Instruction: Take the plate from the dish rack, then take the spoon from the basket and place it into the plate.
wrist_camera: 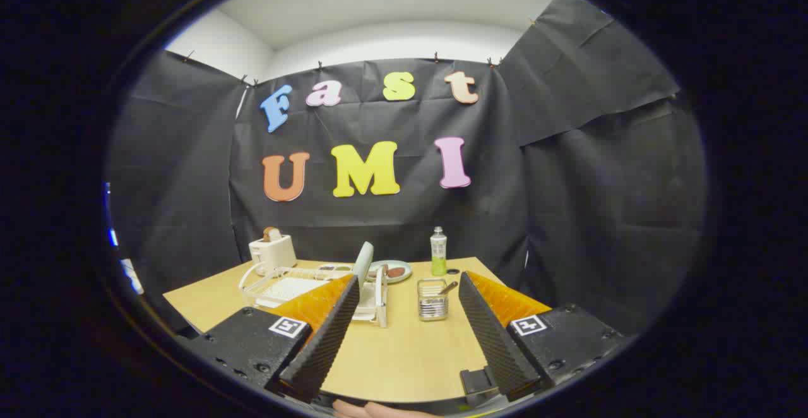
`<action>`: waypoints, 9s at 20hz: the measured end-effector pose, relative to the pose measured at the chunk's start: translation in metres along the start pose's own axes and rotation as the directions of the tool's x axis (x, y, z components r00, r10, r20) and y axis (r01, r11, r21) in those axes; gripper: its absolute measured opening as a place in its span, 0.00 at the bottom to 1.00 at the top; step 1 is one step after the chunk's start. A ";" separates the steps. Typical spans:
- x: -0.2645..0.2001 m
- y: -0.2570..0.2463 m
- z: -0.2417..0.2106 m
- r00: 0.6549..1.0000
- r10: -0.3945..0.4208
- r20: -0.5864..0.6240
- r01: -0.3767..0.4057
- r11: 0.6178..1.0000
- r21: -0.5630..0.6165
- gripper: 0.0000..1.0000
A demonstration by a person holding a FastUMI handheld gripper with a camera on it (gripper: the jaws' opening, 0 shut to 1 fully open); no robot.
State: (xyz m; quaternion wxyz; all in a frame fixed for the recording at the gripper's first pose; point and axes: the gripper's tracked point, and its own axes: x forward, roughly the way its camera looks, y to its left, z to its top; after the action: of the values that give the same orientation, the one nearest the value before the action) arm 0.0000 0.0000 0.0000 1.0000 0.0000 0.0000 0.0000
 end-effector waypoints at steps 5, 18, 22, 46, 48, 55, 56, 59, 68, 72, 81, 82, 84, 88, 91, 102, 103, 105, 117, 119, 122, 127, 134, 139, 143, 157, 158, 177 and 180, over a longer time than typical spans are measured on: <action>0.003 0.010 -0.010 0.999 0.030 -0.028 -0.031 0.999 -0.020 1.00; 0.024 0.035 -0.016 0.997 0.059 -0.043 -0.062 0.997 -0.056 1.00; 0.052 0.042 0.006 0.996 0.076 -0.048 -0.077 0.997 -0.029 1.00; 0.356 0.112 0.023 0.769 -0.115 -0.628 0.039 0.990 -0.133 1.00; 0.367 0.109 0.015 0.714 -0.204 -0.670 0.086 0.975 -0.205 1.00; 0.379 0.107 -0.023 0.518 -0.364 -0.774 0.136 0.928 -0.346 0.68; 0.381 0.105 -0.024 0.500 -0.386 -0.775 0.141 0.919 -0.367 0.64; 0.381 0.098 -0.016 0.473 -0.449 -0.758 0.177 0.891 -0.418 0.37; 0.368 0.107 -0.006 0.485 -0.530 -0.695 0.222 0.844 -0.488 0.08; 0.360 0.111 0.005 0.483 -0.596 -0.641 0.291 0.800 -0.524 0.08; 0.343 0.114 0.003 0.477 -0.613 -0.630 0.350 0.790 -0.503 0.08; 0.342 0.114 0.004 0.478 -0.611 -0.631 0.348 0.791 -0.502 0.07; 0.337 0.116 0.004 0.488 -0.608 -0.627 0.343 0.794 -0.503 0.07; 0.329 0.114 0.002 0.500 -0.616 -0.609 0.341 0.786 -0.515 0.08; 0.316 0.115 0.001 0.498 -0.619 -0.607 0.348 0.784 -0.514 0.07; 0.327 0.114 0.015 0.543 -0.682 -0.491 0.414 0.725 -0.550 0.07; 0.338 0.113 0.026 0.589 -0.687 -0.427 0.433 0.713 -0.551 0.08; 0.349 0.111 0.047 0.632 -0.697 -0.337 0.462 0.689 -0.559 0.07; 0.246 0.139 0.028 0.734 -0.315 -0.602 0.256 0.949 -0.184 0.07; 0.211 0.147 0.018 0.765 -0.197 -0.613 0.169 0.980 -0.104 0.07; 0.164 0.140 -0.009 0.793 -0.104 -0.600 0.110 0.994 -0.027 0.07; 0.126 0.116 -0.078 0.765 -0.010 -0.644 0.096 0.991 0.098 0.07; 0.103 0.102 -0.191 0.617 0.129 -0.777 0.101 0.965 0.240 0.08; 0.110 0.084 -0.206 0.602 0.168 -0.781 0.126 0.946 0.300 0.08; 0.114 0.060 -0.215 0.614 0.078 -0.786 0.138 0.969 0.204 0.09; 0.166 -0.052 -0.166 0.864 -0.139 -0.483 0.154 0.988 -0.009 0.94; 0.177 -0.061 -0.157 0.888 -0.135 -0.440 0.150 0.989 -0.001 0.95; 0.324 -0.075 -0.119 0.970 0.044 -0.241 -0.022 0.996 0.092 0.41; 0.326 -0.064 -0.112 0.967 0.038 -0.250 -0.019 0.997 0.076 0.25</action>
State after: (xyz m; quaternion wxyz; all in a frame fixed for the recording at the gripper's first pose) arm 0.3261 -0.0640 -0.1120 0.9911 0.0365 0.1269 0.0144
